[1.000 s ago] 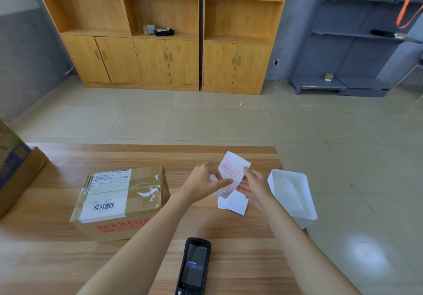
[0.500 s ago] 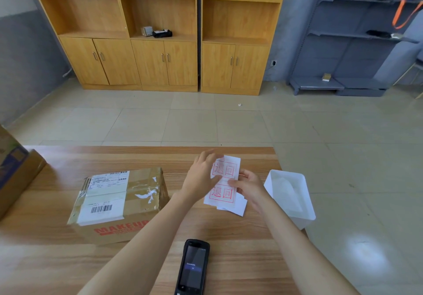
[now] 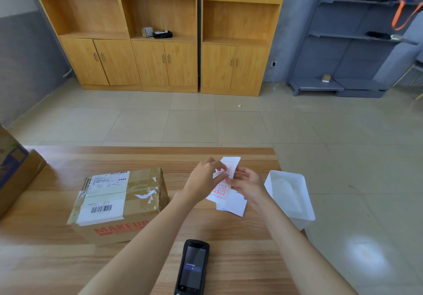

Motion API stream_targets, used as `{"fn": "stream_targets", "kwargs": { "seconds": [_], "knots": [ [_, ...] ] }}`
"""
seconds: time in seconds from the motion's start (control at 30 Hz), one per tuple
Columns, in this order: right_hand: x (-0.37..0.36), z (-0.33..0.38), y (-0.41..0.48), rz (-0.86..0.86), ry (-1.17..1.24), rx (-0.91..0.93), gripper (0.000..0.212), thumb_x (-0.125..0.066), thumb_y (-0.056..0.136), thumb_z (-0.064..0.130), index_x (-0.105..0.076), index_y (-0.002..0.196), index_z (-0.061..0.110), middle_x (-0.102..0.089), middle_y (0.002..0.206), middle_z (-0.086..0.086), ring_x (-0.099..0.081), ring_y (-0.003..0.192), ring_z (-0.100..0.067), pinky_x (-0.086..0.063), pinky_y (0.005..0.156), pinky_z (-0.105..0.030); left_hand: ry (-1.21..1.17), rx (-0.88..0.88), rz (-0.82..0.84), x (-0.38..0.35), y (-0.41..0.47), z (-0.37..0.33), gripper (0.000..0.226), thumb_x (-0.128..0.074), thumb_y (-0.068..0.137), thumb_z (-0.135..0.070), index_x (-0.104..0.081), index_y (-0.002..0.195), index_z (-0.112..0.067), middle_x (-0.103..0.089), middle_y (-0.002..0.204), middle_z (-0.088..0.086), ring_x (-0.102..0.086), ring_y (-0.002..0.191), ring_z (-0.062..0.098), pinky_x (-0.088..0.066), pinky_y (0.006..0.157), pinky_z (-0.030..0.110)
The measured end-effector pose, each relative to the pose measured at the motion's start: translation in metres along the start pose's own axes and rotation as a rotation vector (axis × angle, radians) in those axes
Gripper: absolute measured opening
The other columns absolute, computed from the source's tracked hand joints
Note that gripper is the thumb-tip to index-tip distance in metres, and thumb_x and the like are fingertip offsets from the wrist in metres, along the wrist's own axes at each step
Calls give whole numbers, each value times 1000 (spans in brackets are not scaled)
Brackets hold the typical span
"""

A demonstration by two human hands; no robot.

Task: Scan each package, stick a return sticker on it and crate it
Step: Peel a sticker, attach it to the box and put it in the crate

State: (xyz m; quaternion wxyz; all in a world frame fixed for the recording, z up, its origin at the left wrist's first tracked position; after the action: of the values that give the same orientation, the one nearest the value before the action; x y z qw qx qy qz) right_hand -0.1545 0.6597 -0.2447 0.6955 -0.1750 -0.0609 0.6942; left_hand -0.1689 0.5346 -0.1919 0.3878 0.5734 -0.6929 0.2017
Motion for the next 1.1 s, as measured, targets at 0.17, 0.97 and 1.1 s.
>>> {"fn": "stream_targets", "kwargs": {
  "seconds": [0.17,0.97,1.1],
  "knots": [
    [-1,-3,0,16,2,9,28,-68,80,-9,-61,101,7,-72,94,-8,-69,89,-20,-56,84,-29,-49,11,35,-5,-3,4,28,-60,92,-33,-66,111,-14,-62,100,-1,-54,81,6,-46,75,24],
    [0,7,-2,20,-64,38,26,-63,84,-9,-66,103,8,-72,92,-4,-69,76,-3,-50,62,-11,-100,81,-7,0,0,6,30,-63,87,-42,-65,92,-12,-70,89,-5,-61,80,11,-49,72,31],
    [2,8,-2,1,-72,53,26,-64,84,-8,-67,106,6,-71,92,-5,-68,76,-2,-48,60,-9,-84,97,0,-2,1,7,26,-62,89,-40,-65,91,-14,-69,88,-6,-61,80,12,-50,73,33]
  ]
}}
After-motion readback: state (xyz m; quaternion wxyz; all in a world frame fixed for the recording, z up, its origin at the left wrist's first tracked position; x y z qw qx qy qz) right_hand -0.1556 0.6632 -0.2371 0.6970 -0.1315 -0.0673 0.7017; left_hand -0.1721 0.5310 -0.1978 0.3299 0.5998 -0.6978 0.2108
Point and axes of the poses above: each hand's wrist, its own y-axis towards the middle knuckle, its own x-axis out of the back of the hand, z = x × y, the point moved 10 cm from there along y, towards the middle knuckle
